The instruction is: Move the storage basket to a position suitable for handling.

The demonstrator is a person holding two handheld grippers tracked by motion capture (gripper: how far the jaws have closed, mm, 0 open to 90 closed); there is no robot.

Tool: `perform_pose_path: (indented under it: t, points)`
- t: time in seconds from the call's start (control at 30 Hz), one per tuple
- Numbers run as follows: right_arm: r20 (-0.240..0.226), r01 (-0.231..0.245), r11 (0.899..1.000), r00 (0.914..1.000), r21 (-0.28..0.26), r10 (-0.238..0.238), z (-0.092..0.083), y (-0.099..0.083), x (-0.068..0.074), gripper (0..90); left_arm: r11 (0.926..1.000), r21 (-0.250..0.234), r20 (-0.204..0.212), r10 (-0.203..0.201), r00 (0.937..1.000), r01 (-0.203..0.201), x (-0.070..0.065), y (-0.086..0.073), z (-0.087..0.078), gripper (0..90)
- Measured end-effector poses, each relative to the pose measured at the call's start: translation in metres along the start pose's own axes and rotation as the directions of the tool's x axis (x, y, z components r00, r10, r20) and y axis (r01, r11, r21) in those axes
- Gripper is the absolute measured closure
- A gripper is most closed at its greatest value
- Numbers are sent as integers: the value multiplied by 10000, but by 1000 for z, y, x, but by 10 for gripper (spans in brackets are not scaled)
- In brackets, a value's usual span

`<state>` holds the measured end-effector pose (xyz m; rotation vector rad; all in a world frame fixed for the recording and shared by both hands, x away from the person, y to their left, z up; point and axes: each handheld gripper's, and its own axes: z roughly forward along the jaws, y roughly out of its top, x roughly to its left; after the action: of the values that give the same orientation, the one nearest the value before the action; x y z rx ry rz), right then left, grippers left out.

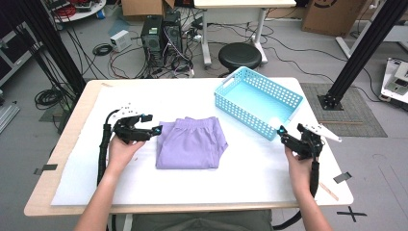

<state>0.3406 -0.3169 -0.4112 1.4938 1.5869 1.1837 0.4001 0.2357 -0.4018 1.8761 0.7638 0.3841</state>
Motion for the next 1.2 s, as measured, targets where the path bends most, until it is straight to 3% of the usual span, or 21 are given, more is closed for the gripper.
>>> perform_pose_path:
  t: [0.2, 0.27, 0.3, 0.37, 0.4, 0.53, 0.87, 1.0, 1.2]
  points:
    - [737, -568, 9976, 9958, 402, 537, 26, 14, -7, 275, 10000, -40, 12, -23, 10000, 23, -1, 0, 1, 310]
    - [1022, -1105, 9848, 9900, 1342, 971, 45, 20, -9, 283, 10000, 12, 9, 7, 10000, -7, -1, 0, 1, 310]
    - [1022, -1105, 9848, 9900, 1342, 971, 45, 20, -9, 283, 10000, 56, 37, -18, 10000, 18, -1, 0, 2, 310]
    - [775, -1458, 9755, 9879, 1647, 1345, 55, 20, -11, 342, 10000, 97, 40, -6, 10000, 6, 0, -1, 3, 310]
    - [961, -1485, 9748, 9863, 1666, 1338, 56, 21, -9, 353, 9999, 130, 50, -30, 10000, 29, -1, -1, 4, 310]
    - [1128, -1361, 9750, 9867, 1756, 1174, 58, 23, -8, 386, 9997, 249, 92, 13, 10000, -16, -2, -2, 7, 310]
    - [878, -1106, 9795, 9914, 1685, 969, 74, 32, -1, 487, 9997, 172, 29, 159, 9999, -159, -5, 0, 9, 310]
    - [549, -858, 9809, 9955, 1748, 773, 85, 37, 3, 493, 9999, -84, 82, 100, 9999, -100, -6, 2, 14, 310]
    - [-11, -424, 9846, 9991, 1696, 432, 99, 41, 11, 505, 9992, 63, -37, 392, 9992, -392, -7, 18, 30, 310]
